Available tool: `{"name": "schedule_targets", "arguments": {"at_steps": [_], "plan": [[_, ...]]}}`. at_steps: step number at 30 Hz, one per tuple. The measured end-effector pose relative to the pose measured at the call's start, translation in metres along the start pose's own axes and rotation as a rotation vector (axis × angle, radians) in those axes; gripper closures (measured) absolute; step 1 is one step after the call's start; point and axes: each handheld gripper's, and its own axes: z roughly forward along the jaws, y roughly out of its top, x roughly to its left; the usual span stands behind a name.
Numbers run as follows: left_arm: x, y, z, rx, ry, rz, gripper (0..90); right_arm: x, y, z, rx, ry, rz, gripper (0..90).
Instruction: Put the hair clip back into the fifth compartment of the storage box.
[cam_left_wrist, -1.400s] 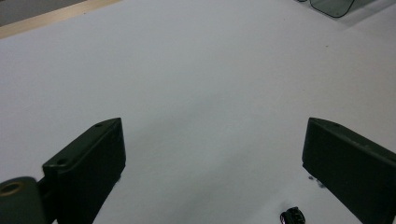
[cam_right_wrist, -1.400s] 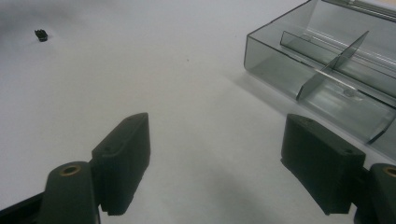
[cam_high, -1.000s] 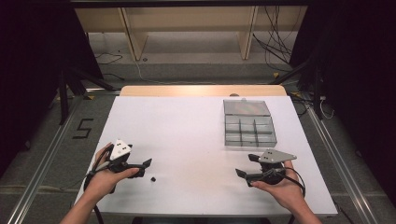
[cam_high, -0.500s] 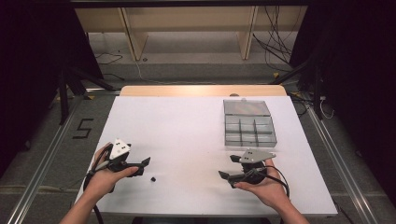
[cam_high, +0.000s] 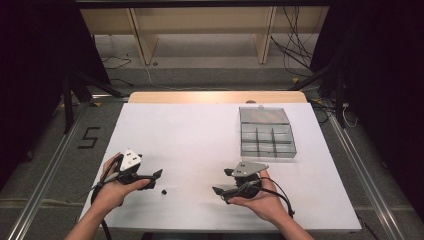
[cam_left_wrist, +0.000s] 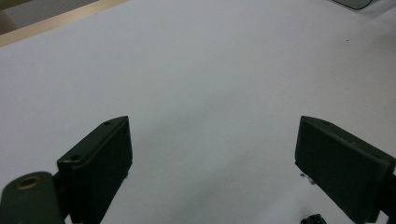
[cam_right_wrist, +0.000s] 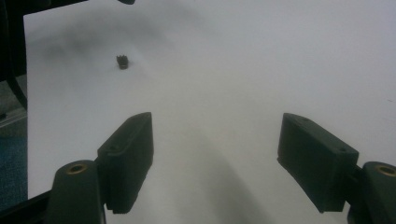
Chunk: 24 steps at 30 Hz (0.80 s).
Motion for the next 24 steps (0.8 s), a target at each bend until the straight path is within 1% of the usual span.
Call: {"name": "schedule_targets", "arguments": {"at_steps": [5,7,13,21,24], "plan": [[0.000,0.000,0.001,-0.002,0.000,-0.002,10.6,0.011,0.007,0.019,0.017,0.030,-0.028,27.7],[0.000,0.000,0.001,-0.002,0.000,-0.002,10.6,0.016,0.010,0.027,0.016,0.041,-0.031,28.1],[0.001,0.000,0.002,0.002,-0.001,0.000,10.6,0.029,0.018,0.047,0.024,0.064,-0.052,29.2],[0.001,0.000,0.002,0.004,-0.001,0.000,10.7,0.044,0.029,0.074,0.036,0.096,-0.069,31.6],[0.002,0.000,0.003,0.005,0.000,0.001,10.7,0.048,0.034,0.085,0.046,0.099,-0.077,32.9]]}}
